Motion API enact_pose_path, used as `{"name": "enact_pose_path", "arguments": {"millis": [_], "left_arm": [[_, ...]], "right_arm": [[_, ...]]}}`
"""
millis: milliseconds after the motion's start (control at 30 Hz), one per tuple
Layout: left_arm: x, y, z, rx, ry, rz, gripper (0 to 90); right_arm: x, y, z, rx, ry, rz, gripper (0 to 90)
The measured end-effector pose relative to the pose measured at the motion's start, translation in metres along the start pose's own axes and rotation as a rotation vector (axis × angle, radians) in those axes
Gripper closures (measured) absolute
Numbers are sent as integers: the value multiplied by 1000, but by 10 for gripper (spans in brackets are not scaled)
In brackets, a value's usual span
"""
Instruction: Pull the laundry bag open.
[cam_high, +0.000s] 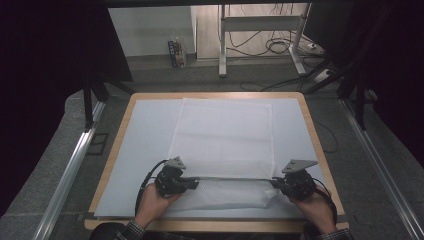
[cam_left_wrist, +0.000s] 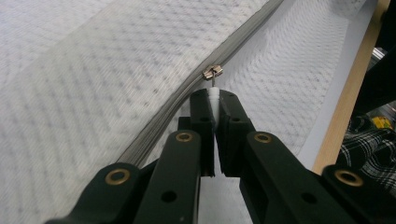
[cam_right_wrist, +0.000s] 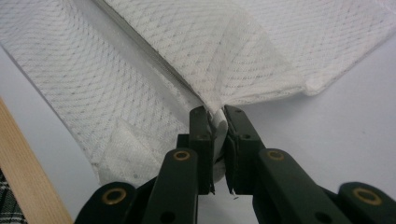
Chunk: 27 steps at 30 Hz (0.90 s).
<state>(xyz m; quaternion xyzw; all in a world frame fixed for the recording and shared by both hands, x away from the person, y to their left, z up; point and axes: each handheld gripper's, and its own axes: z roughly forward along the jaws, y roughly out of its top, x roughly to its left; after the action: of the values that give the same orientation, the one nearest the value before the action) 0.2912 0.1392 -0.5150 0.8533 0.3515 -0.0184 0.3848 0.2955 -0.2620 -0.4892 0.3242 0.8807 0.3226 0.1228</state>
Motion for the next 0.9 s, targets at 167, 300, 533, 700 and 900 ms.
{"name": "enact_pose_path", "arguments": {"millis": [167,300,533,700,900], "left_arm": [[1,-2,-3,1,9,-2,871],[2,-4,-6,-4,11,-9,871],[5,-8,-11,-4,26,-11,871],[8,-11,-16,-9,36,-23,871],[10,-15,-20,-16,46,-38,871]], "right_arm": [[0,0,0,1,-1,-3,816],[0,0,0,0,2,0,816],[1,0,0,2,6,0,816],[0,0,0,2,2,-2,816],[0,0,0,5,-3,-1,816]]}}
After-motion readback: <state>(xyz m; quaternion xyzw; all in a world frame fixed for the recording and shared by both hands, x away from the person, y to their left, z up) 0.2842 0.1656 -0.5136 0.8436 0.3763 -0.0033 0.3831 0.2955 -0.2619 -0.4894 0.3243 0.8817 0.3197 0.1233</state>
